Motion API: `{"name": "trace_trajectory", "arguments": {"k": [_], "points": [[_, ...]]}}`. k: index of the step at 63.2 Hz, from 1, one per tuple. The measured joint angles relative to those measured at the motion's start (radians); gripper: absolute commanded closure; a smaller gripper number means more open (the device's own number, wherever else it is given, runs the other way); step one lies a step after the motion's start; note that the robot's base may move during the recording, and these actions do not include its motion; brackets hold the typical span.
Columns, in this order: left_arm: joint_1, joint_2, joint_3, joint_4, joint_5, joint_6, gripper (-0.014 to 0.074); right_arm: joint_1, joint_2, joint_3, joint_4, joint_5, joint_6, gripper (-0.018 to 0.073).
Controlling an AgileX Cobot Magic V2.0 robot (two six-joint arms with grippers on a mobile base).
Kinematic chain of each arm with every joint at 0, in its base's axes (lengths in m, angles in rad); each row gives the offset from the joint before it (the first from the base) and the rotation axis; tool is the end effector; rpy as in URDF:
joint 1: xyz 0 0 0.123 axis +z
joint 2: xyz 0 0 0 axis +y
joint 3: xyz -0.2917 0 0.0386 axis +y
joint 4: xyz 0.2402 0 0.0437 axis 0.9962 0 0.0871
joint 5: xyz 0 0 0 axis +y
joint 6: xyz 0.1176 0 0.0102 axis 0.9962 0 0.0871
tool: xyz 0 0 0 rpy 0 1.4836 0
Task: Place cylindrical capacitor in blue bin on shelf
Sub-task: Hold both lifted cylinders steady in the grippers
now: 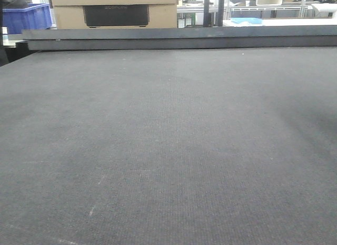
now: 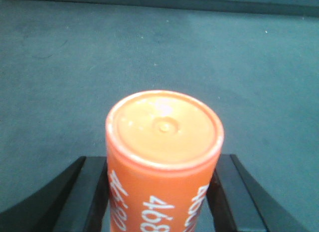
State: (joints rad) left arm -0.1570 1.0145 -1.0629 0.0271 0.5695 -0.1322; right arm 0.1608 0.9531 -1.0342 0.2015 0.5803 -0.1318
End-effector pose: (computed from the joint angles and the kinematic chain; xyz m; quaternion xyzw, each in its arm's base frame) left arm 0.2211 -0.0333 0.3967 0.0161 0.8425 -0.0654 0.5344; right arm 0.2016 0.0458 0.4001 -0.0816 0.8295 0.1001 0.5433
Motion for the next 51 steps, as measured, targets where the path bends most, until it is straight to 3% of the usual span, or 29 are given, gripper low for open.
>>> {"name": "trace_trajectory", "arguments": {"k": [11,23,51], "points": [[0.000,-0.130,-0.009,0.003,0.161,0.000,0.0708,0.000,-0.094,-0.008,-0.002,0.131,0.000,0.0713],[0.000,-0.213,-0.009,0.005,0.271,0.000,0.0708,0.000,-0.181,-0.012,-0.002,0.173,0.000,0.0713],[0.000,-0.223,-0.009,0.009,0.284,0.000,0.0708,0.000,-0.204,-0.015,-0.002,0.180,0.000,0.0713]]}}
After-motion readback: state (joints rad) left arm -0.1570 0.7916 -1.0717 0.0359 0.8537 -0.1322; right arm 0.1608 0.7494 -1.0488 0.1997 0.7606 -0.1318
